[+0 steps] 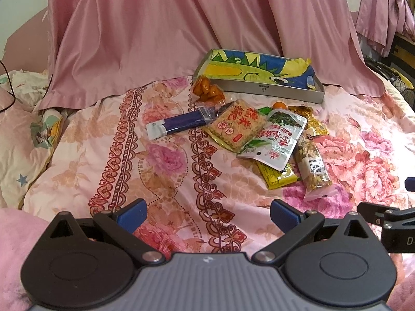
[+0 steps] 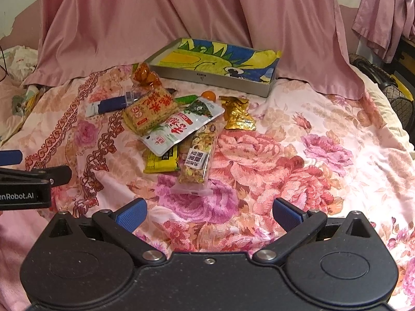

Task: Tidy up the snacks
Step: 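Reach the left tool to the white-green pouch while the right tool reaches the nut bar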

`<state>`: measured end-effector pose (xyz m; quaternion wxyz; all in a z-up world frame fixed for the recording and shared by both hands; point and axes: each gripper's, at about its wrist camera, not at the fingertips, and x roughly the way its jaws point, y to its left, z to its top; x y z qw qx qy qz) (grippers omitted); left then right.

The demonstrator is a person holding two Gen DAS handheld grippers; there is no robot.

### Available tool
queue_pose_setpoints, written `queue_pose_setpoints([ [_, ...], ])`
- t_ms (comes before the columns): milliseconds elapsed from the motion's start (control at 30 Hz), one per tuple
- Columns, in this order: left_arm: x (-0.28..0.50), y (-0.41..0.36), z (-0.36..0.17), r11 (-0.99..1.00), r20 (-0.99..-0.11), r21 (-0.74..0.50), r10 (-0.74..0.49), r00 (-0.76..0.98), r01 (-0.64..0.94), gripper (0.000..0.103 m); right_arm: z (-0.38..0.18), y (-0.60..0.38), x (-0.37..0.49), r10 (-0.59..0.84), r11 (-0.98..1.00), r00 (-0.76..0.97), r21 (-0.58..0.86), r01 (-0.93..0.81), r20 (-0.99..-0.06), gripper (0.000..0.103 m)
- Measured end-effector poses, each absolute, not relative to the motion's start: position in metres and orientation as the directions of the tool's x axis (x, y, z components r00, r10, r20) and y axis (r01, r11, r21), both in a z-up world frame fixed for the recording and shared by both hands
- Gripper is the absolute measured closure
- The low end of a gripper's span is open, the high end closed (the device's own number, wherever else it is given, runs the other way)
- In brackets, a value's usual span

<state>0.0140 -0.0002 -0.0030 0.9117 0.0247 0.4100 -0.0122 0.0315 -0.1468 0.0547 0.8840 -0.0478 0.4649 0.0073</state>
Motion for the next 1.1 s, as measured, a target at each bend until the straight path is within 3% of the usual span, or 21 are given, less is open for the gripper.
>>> queue_pose_setpoints([
  [567,0.065,0.011,-0.017,0.998,-0.853,-0.059,-0.059,0.519,0.016,0.000,0.026,-0.133,0.073,-0.011,0.977,0.450,-0.105,-0.185,-0.893,0.001],
  [1100,0.120,0.006,-0.036,0.999,-0.887,-0.008,-0.031,0.461,0.051,0.000,0.007,-0.130,0.121,-0.056,0.940,0.526,-0.223,-0.260,-0.849,0.001],
])
